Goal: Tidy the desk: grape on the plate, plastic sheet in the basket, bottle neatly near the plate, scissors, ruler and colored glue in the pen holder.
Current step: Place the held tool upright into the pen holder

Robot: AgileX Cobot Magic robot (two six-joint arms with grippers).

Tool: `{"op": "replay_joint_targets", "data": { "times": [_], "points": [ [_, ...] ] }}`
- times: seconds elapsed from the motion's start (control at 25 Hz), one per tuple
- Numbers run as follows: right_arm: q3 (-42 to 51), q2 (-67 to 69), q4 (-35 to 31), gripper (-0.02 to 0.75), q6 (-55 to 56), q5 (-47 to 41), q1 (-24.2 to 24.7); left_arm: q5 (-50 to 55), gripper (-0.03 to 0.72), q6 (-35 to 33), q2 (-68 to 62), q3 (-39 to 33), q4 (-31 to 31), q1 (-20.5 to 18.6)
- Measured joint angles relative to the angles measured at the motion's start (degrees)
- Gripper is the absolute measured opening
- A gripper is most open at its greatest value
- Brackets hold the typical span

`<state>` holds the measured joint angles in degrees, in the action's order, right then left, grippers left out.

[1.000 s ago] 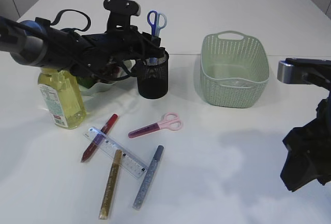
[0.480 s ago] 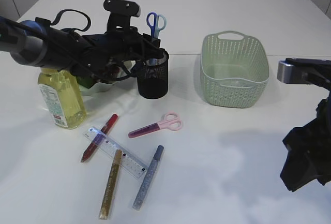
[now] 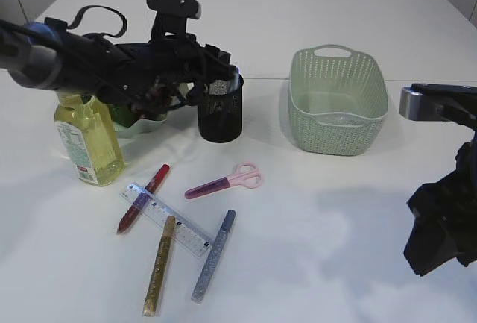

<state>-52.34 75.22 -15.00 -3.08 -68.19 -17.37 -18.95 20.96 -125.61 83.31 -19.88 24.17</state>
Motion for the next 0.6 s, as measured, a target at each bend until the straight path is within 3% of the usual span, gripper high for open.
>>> {"op": "replay_joint_targets", "data": {
  "times": [0.32, 0.6],
  "points": [
    [0.00, 0.00, 0.00, 0.459, 0.00, 0.00, 0.00, 15.44, 0.268, 0.00, 5.77, 0.00, 0.00, 0.19],
    [0.00, 0.00, 0.00, 0.458, 0.10, 0.00, 0.00, 31.15, 0.221, 0.00, 9.53, 0.00, 0.92, 3.25]
  ]
}}
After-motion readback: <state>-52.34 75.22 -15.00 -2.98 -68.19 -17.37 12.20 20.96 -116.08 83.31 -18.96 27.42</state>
